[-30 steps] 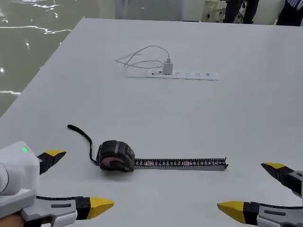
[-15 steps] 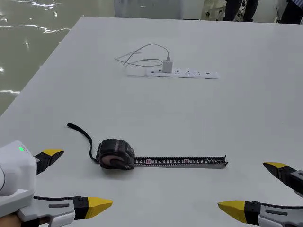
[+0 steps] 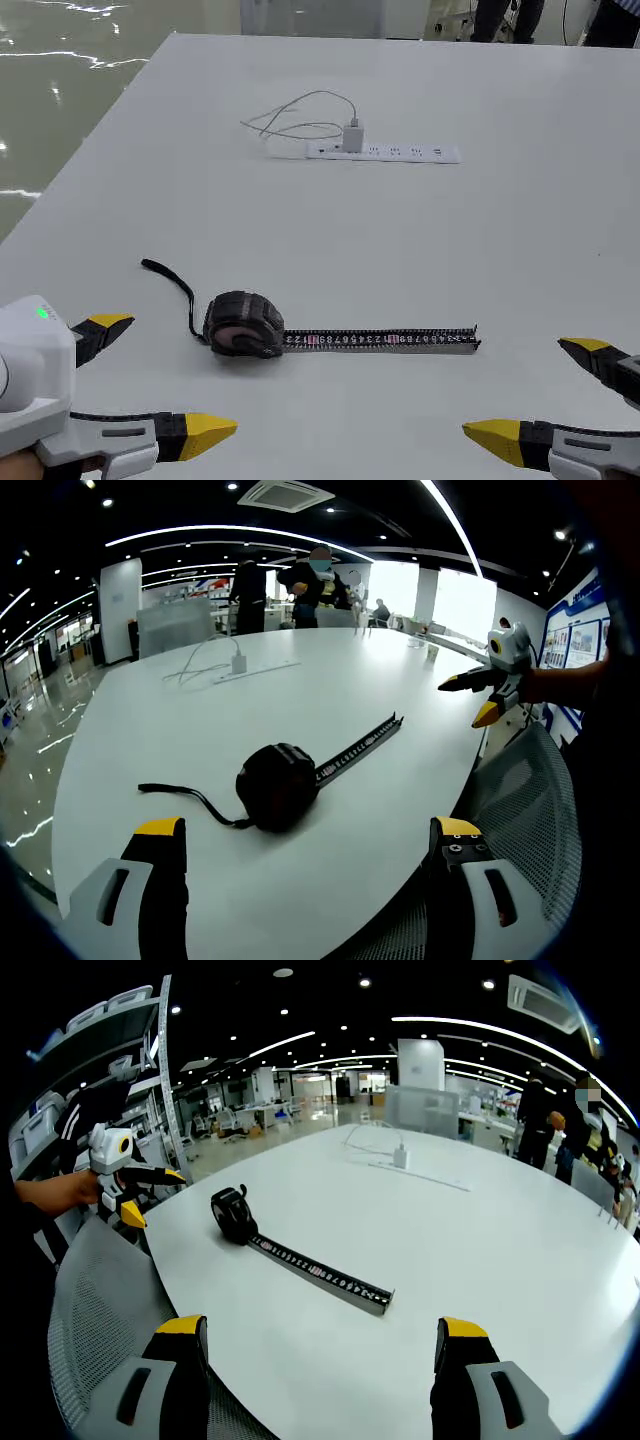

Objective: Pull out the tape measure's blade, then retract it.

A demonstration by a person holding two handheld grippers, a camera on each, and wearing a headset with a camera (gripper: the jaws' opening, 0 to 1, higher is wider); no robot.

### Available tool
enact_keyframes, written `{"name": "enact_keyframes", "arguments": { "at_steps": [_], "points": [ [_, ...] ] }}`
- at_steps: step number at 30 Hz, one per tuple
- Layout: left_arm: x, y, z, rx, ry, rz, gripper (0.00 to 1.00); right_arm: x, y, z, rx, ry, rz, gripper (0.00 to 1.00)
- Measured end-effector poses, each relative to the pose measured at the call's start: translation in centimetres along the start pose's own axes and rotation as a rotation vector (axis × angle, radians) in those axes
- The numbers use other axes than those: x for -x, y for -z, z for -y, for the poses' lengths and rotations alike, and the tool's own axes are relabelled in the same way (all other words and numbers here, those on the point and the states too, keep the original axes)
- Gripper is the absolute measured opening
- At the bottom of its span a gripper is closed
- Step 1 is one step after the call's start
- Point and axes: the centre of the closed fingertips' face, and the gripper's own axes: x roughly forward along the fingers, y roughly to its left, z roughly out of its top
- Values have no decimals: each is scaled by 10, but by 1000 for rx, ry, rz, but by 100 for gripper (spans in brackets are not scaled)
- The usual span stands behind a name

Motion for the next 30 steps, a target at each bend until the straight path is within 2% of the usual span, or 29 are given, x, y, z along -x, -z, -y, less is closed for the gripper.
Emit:
{"name": "enact_keyframes", "arguments": {
  "at_steps": [30],
  "points": [
    [1,-2,-1,-4,-5,1,98,-1,0,0,0,-3,1,93]
  ]
}}
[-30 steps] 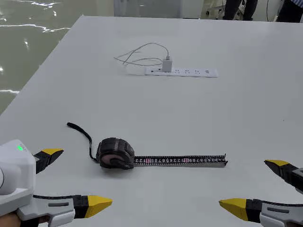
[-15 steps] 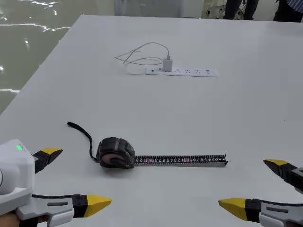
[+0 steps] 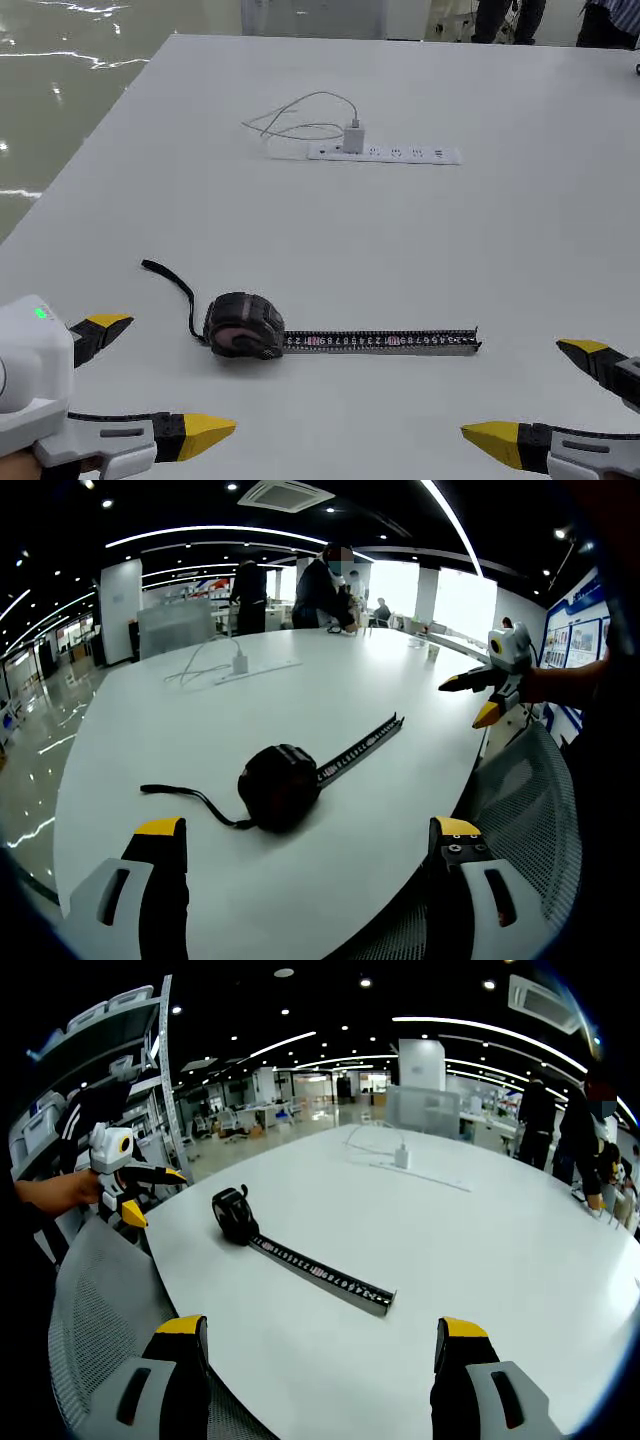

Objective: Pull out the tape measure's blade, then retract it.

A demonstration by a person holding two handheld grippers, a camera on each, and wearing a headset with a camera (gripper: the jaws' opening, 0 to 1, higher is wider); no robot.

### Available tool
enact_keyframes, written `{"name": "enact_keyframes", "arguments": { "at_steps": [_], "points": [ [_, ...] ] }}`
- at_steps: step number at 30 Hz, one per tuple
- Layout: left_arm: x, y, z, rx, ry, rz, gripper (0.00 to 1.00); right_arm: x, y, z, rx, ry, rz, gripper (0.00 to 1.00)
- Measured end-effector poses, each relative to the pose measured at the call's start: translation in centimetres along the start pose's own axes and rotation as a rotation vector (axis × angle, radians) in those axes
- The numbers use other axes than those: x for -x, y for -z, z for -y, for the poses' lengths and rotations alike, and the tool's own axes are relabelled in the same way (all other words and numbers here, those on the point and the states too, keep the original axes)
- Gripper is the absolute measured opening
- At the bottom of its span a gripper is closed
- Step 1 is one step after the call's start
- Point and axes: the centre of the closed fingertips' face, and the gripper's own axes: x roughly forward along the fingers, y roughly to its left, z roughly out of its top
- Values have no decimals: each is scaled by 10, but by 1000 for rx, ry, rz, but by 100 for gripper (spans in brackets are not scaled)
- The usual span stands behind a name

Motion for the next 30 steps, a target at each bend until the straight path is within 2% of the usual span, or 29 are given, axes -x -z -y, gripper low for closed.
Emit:
{"name": "enact_keyframes", "arguments": {
  "at_steps": [16,23,30],
  "points": [
    [1,0,2,-3,-1,-1,98,0,2,0,1,-4,-3,93],
    [-4,-1,4,-1,-7,-1,98,-2,3,-1,2,-7,-4,93],
    [-20,-4,-5,32,-78,5,96,-4,3,-2,5,-12,-8,92]
  ]
}}
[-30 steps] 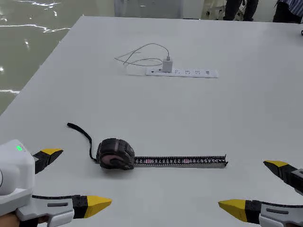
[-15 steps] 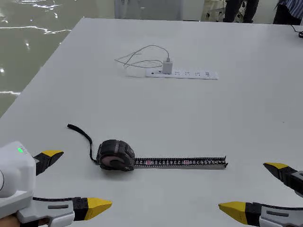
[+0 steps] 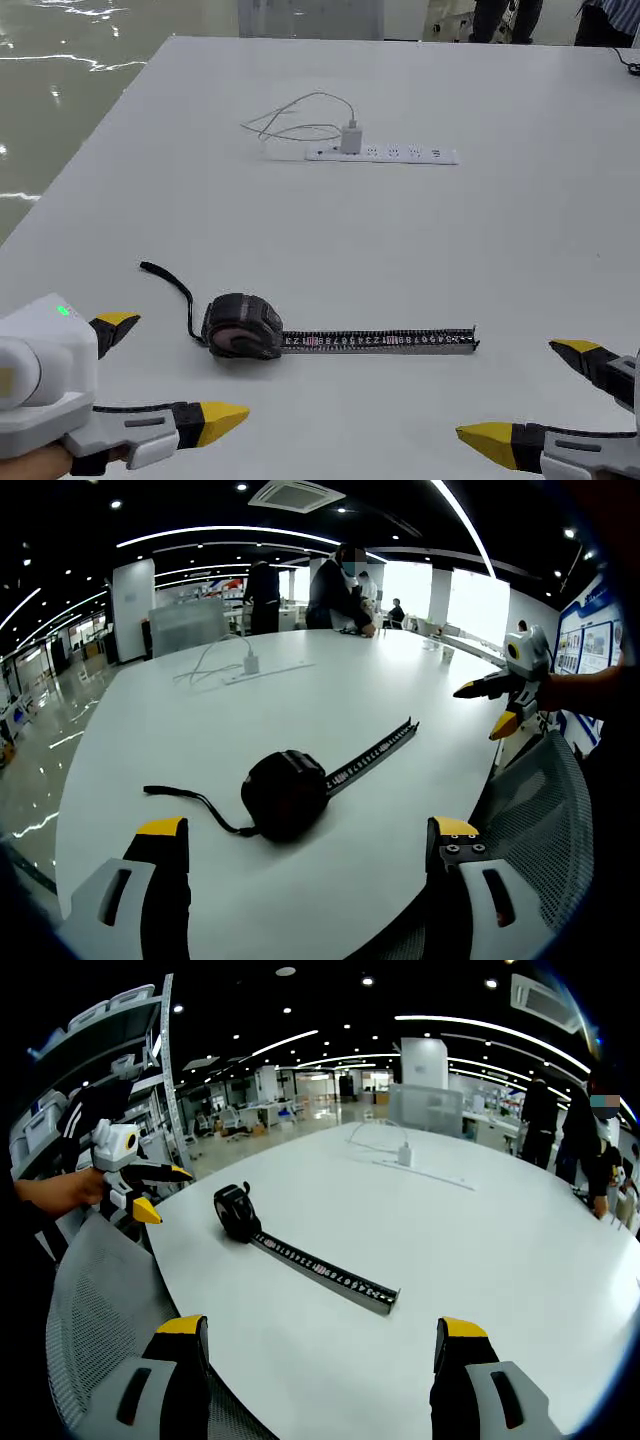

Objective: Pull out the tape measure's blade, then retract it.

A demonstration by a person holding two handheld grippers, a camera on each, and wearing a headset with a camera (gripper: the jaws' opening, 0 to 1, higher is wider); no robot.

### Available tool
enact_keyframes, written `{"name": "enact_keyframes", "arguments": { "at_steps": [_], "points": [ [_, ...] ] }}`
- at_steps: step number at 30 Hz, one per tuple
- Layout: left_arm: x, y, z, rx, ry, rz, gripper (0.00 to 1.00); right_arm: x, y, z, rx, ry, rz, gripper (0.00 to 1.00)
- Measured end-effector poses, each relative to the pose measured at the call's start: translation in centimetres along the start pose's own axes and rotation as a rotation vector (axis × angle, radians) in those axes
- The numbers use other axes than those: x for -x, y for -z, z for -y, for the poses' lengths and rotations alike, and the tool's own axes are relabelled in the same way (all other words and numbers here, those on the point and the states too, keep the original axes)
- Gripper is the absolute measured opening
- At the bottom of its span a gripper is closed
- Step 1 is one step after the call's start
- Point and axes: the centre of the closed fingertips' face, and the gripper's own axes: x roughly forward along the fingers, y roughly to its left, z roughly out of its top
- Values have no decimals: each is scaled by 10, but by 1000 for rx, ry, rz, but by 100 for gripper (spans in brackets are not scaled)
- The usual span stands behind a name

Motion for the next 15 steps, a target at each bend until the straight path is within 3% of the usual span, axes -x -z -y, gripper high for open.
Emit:
{"name": "enact_keyframes", "arguments": {
  "at_steps": [4,15],
  "points": [
    [-11,-4,-2,66,-33,16,95,-3,1,0,6,-6,-9,93],
    [-42,-14,-3,132,-118,32,91,-12,-4,2,8,-19,-11,93]
  ]
}}
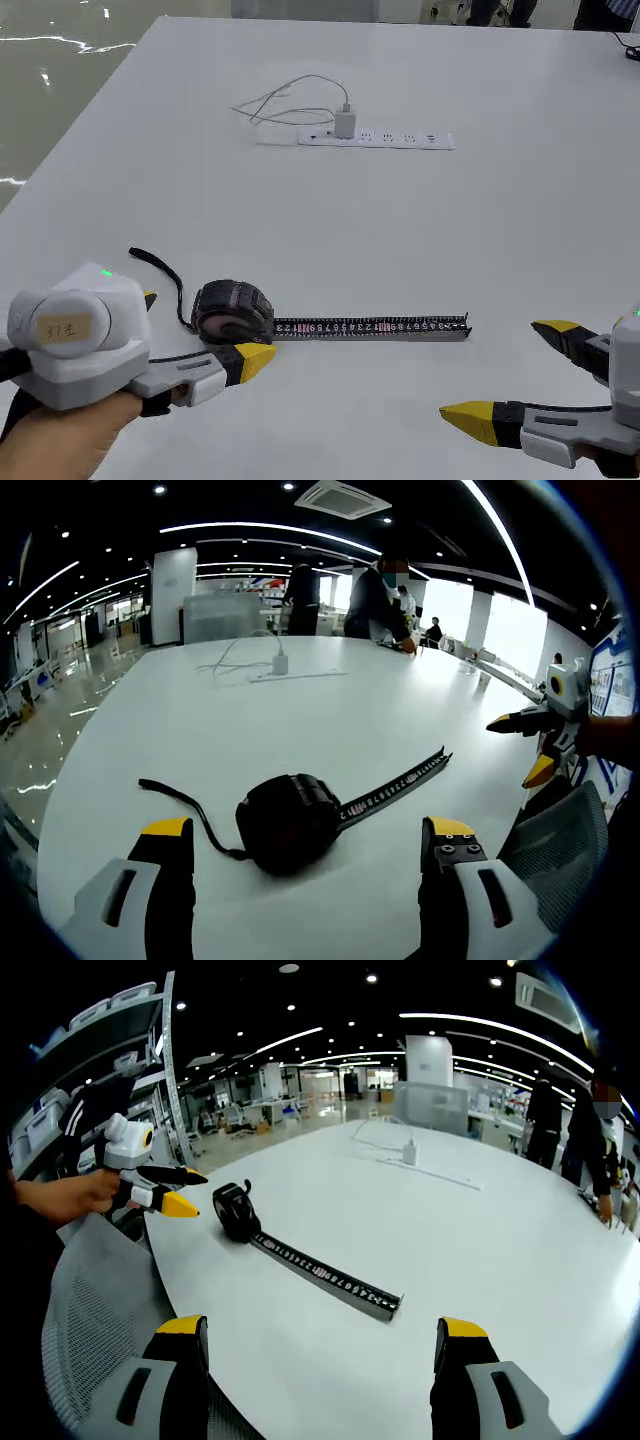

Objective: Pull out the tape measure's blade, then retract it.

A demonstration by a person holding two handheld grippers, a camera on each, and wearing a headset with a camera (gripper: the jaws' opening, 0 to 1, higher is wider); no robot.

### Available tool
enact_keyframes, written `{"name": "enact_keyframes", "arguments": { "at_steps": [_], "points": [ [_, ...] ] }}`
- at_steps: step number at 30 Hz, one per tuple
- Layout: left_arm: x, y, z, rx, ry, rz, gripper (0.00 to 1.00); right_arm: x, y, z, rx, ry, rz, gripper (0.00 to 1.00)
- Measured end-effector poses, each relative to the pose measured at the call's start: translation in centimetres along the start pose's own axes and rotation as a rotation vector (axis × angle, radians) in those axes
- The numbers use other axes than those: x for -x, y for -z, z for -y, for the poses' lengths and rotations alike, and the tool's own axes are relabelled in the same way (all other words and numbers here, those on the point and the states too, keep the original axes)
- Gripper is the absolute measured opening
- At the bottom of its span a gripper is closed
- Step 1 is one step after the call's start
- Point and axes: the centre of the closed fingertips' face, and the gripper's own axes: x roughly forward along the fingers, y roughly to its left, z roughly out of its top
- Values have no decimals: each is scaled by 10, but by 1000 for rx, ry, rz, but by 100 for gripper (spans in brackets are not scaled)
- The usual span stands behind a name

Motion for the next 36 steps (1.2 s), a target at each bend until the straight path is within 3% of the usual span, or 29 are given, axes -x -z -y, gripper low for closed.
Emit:
{"name": "enact_keyframes", "arguments": {
  "at_steps": [6,22,31,36],
  "points": [
    [-12,1,-1,9,-27,-10,90,-6,1,2,12,-13,-15,92],
    [-38,1,-21,98,-159,16,82,-19,0,7,16,-31,-25,92],
    [-50,11,-22,155,-163,-15,76,-20,-1,9,9,-28,-20,92],
    [-50,12,-25,178,-179,-5,74,-21,0,9,6,-28,-22,92]
  ]
}}
